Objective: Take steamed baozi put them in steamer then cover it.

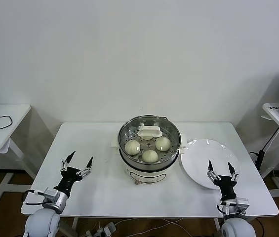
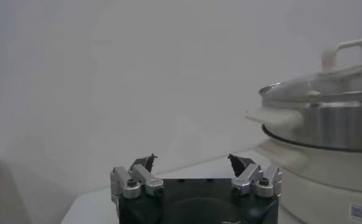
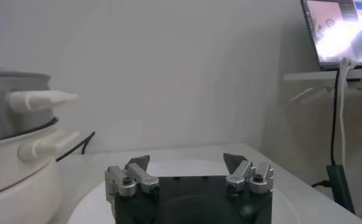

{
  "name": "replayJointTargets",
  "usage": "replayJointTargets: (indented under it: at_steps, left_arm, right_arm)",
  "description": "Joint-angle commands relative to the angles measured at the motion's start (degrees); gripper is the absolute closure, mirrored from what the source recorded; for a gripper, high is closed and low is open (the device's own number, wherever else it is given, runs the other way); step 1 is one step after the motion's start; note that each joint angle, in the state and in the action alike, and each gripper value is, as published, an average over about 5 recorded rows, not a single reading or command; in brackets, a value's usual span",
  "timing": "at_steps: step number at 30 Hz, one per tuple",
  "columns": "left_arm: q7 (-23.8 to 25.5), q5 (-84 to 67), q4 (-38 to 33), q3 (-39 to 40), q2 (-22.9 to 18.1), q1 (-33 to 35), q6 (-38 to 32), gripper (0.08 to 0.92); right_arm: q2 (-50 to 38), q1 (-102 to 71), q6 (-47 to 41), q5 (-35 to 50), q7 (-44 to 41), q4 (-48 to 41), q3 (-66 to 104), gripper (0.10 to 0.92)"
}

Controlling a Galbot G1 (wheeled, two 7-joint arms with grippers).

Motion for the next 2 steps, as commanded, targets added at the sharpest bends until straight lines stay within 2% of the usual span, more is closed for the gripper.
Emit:
replayJointTargets:
  at_steps: [1,2]
  left_arm:
    - [0.38,-0.40,-0.26,-0.10,-0.12,0.96,-0.73,0.177]
    - [0.37,-0.38,-0.28,-0.13,-0.15,0.98,-0.75,0.177]
  right_arm:
    - [-0.25,-0.07,0.10,-0.08,0.07,0.87,0.14,0.203]
    - [-0.28,-0.04,0.10,-0.09,0.07,0.87,0.10,0.203]
